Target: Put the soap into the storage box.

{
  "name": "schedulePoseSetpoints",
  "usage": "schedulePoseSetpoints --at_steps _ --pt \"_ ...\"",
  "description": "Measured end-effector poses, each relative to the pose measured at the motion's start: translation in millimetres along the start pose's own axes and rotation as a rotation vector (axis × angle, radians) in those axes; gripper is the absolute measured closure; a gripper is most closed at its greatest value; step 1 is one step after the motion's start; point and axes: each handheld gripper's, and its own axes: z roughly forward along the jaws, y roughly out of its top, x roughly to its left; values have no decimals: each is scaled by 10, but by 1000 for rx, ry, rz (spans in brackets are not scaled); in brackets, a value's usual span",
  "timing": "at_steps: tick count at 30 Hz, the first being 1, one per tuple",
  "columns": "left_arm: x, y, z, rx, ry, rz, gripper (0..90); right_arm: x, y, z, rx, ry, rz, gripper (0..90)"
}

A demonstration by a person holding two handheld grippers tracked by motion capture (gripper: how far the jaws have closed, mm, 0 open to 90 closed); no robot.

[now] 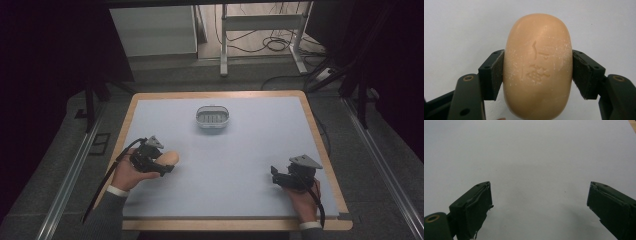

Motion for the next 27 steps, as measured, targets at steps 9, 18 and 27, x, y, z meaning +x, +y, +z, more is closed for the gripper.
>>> schedulePoseSetpoints --at_steps 9,18,27 --pt "16 28 12 1 -1 -1 323 1 0 1 0 -2 -2 62" --pt "18 81 32 4 0 7 323 1 0 1 0 0 -1 62" --pt "37 135 34 2 3 9 323 2 0 2 0 -1 -3 62"
